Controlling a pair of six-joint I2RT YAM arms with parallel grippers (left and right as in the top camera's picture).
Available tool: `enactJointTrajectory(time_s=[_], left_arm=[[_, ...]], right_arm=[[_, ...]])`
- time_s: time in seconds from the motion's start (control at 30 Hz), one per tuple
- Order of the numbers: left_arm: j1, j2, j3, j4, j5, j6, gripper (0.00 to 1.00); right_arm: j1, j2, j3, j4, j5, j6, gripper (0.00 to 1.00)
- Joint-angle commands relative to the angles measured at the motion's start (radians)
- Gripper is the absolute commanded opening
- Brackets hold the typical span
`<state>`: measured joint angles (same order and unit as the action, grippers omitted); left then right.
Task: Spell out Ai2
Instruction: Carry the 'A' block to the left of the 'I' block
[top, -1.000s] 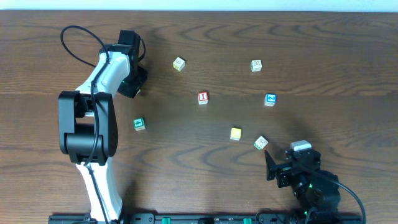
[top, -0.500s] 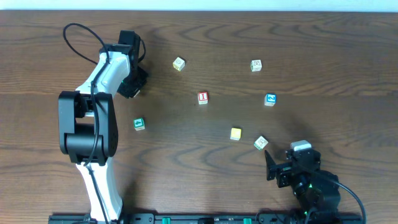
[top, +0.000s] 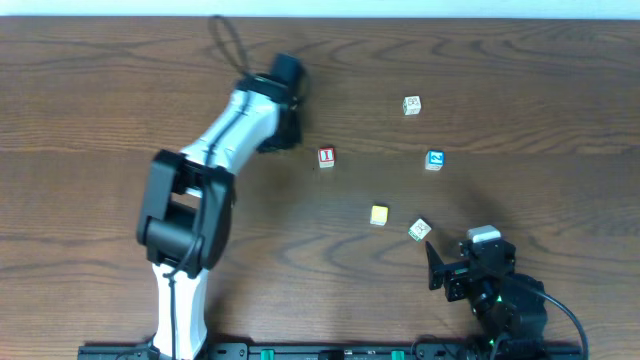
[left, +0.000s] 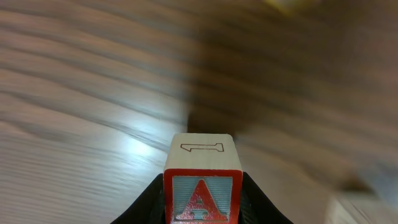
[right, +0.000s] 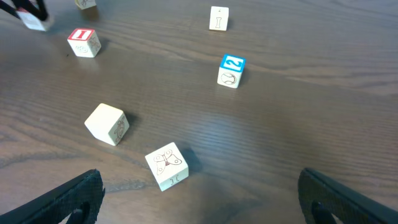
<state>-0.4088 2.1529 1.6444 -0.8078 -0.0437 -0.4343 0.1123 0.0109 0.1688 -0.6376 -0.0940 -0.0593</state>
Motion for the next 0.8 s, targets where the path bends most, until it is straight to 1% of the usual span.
enactJointTrajectory(time_s=[0.0, 0.17, 0.23, 0.3, 0.4, 0.47, 0.63, 0.77], left_arm=[[-0.054, -0.011, 0.016, -0.014, -0.053, 0.072, 0.06], [-0.109, -0.011, 0.015, -0.028, -0.037, 0.064, 0.06], [-0.110, -0.011, 0.015, -0.029, -0.024, 0.036, 0.06], [-0.108, -0.011, 0.015, -0.022, 0.025, 0.034, 0.06], [-0.107, -0.011, 0.015, -0.019, 0.058, 0.025, 0.06], [-0.109, -0.011, 0.013, -0.023, 0.075, -0.009, 0.06], [-0.108, -0.010, 0.012, -0.034, 0.066, -0.091, 0.05], [-0.107, -0.009, 0.012, -0.037, 0.066, -0.098, 0.06]], right_arm=[[-0.007, -0.005, -0.013, -0.002, -0.007, 0.002, 0.99], [-0.007, -0.005, -0.013, -0.002, -0.007, 0.002, 0.99], [-0.007, -0.005, -0.013, -0.002, -0.007, 0.002, 0.99], [-0.007, -0.005, -0.013, -0.002, -0.007, 0.002, 0.99], [-0.007, -0.005, -0.013, -0.002, -0.007, 0.002, 0.99], [-0.007, -0.005, -0.013, -0.002, -0.007, 0.002, 0.99], [-0.007, -0.005, -0.013, -0.002, -0.007, 0.002, 0.99], [-0.007, -0.005, -0.013, -0.002, -0.007, 0.002, 0.99]])
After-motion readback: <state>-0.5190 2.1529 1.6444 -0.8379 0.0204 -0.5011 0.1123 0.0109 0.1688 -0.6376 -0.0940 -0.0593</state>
